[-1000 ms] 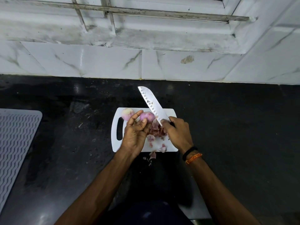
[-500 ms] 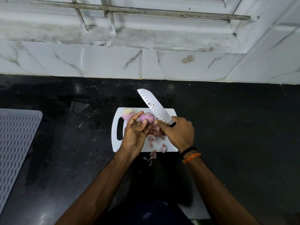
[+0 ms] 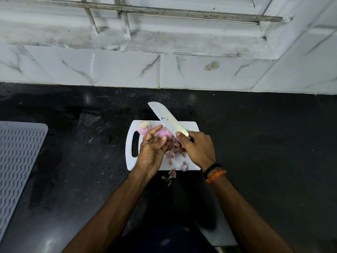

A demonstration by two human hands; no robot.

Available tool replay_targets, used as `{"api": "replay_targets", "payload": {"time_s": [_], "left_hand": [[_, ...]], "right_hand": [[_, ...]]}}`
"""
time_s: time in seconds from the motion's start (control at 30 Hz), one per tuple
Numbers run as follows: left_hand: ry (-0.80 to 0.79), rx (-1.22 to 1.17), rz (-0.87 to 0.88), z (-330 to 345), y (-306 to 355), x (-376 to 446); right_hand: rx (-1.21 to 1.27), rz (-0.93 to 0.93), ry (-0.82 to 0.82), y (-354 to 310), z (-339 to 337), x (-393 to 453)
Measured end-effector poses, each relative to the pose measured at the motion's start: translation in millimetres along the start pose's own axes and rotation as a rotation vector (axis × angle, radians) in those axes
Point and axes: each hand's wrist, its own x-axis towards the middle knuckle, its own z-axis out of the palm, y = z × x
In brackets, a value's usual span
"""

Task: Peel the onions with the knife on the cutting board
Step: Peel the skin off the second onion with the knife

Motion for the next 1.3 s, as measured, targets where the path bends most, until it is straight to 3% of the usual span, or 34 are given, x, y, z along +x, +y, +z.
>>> {"api": "replay_targets", "payload": {"time_s": [0.13, 0.33, 0.57, 0.8, 1.03, 1.3], "left_hand": [[0.001, 0.012, -0.019, -0.2, -1.0, -0.1], [-0.002, 0.021, -0.041, 1.3, 0.2, 0.1], [0.022, 0.047, -0.057, -1.6, -2.9, 0.6], [-0.026, 0.077, -0.048, -2.7, -1.7, -0.5], [0.023, 0.092, -0.051, -0.8, -1.5, -1.3], [0.015, 0.083, -0.062, -1.6, -1.7, -1.6]], "right_hand": [[0.004, -0.051, 0.022, 1.6, 1.3, -1.1], [0.009, 0.027, 0.081, 3.9, -3.7, 2.6], [-0.046, -0.116, 0.052, 6.7, 0.2, -2.3], [-0.051, -0.02, 0.121, 5.7, -4.1, -0.9], [-0.047, -0.138, 0.116, 8.8, 5.0, -3.9], [-0.056, -0.102, 0.147, 4.4, 3.1, -5.3]]}}
